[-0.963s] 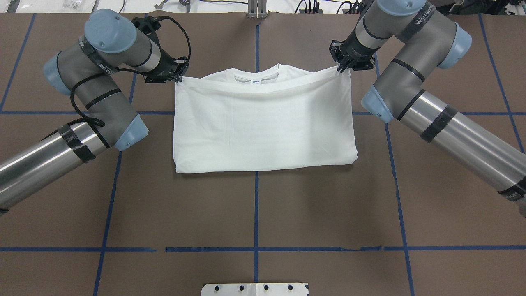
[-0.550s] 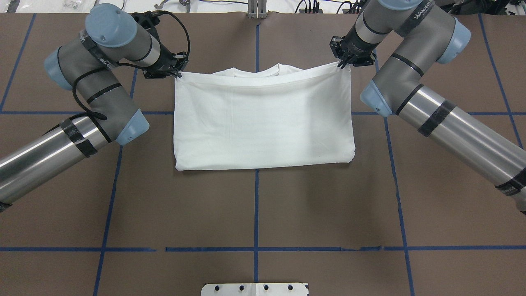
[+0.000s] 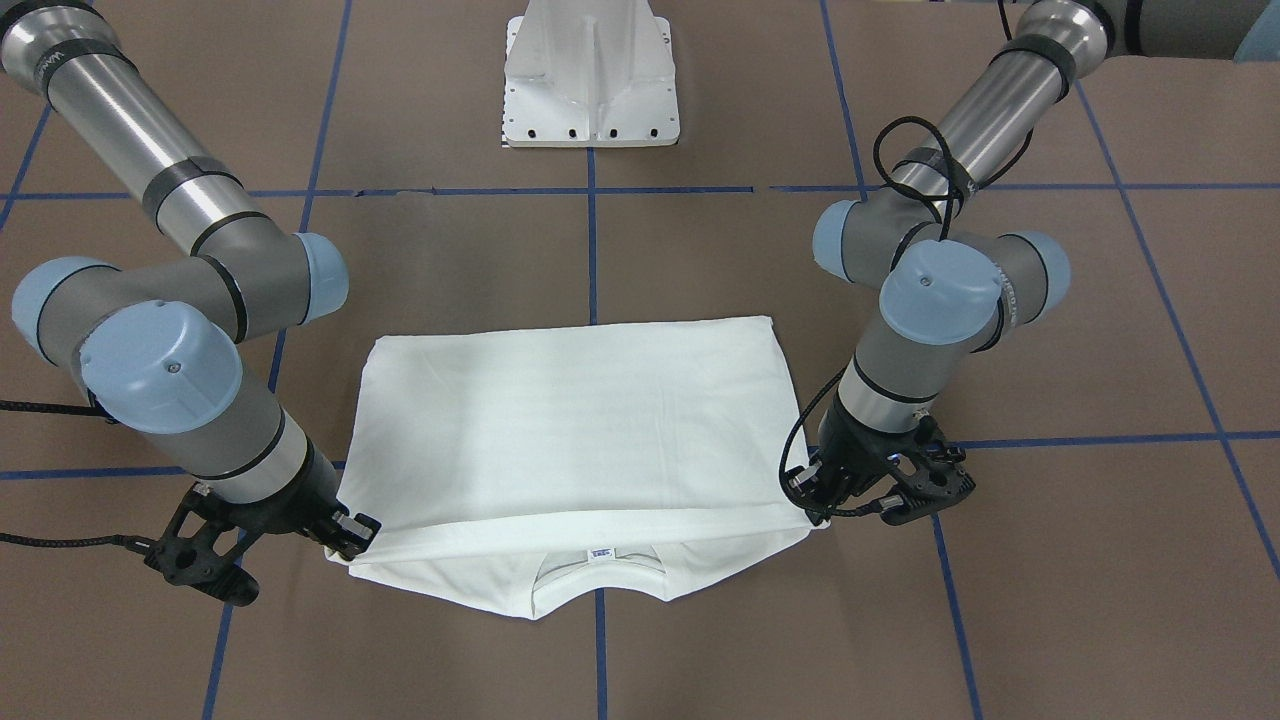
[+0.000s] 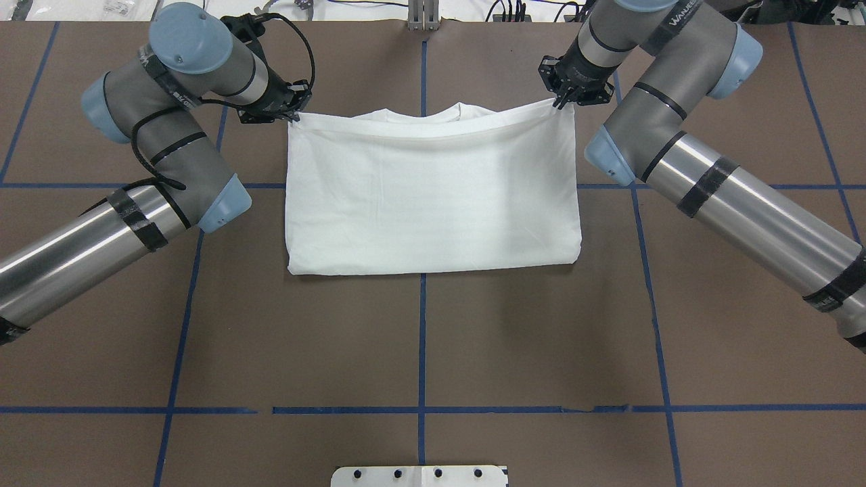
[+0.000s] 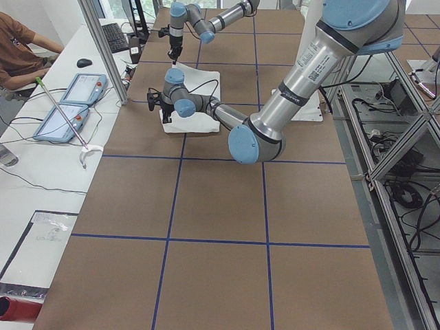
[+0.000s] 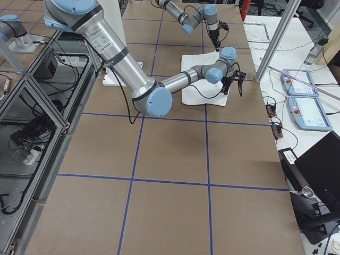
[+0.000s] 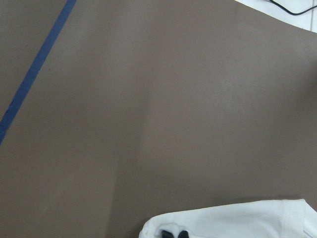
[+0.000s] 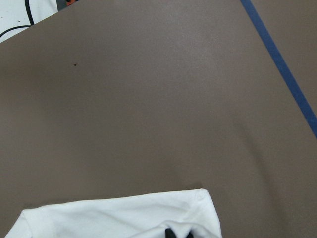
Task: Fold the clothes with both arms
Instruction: 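Release the hem at the collar and raise both grippers away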
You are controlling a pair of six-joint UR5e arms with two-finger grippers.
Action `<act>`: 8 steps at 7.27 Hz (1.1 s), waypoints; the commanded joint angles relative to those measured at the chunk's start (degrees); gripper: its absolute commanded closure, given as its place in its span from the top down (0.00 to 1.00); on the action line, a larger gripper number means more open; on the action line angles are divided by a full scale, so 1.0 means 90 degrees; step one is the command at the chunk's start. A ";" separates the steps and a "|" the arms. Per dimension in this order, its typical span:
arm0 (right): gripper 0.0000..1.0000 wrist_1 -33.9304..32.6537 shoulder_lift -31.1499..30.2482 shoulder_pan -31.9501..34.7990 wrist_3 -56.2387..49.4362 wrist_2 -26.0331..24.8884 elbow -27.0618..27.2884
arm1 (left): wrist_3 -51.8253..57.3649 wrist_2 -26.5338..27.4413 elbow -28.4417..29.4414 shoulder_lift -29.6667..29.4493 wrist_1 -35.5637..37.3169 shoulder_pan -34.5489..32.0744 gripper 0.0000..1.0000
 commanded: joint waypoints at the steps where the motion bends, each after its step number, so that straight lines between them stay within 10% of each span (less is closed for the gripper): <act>1: 0.00 0.0000 -0.0009 -0.0035 0.0003 -0.0002 0.0027 | -0.0001 0.0012 0.0030 -0.0029 -0.0012 0.0009 0.00; 3: 0.00 0.0010 -0.0009 -0.0113 0.0071 0.0007 0.0270 | -0.0031 0.0012 0.0030 -0.0029 -0.0118 0.0019 0.12; 4: 0.15 0.0000 -0.0077 -0.0113 0.0013 0.0017 0.0262 | -0.0021 0.0022 0.0030 0.0010 -0.0196 0.0019 0.53; 5: 0.99 0.0000 -0.0077 -0.0133 0.0023 -0.0031 0.0252 | -0.0011 0.0022 0.0030 0.0000 -0.0197 0.0019 0.70; 6: 1.00 0.0000 -0.0106 -0.0133 -0.0026 -0.0032 0.0243 | -0.0002 0.0022 0.0030 0.0010 -0.0188 0.0019 0.99; 8: 1.00 0.0000 -0.0078 -0.0094 -0.0172 -0.0022 0.0262 | 0.0028 0.0022 0.0030 0.0029 -0.0188 0.0009 1.00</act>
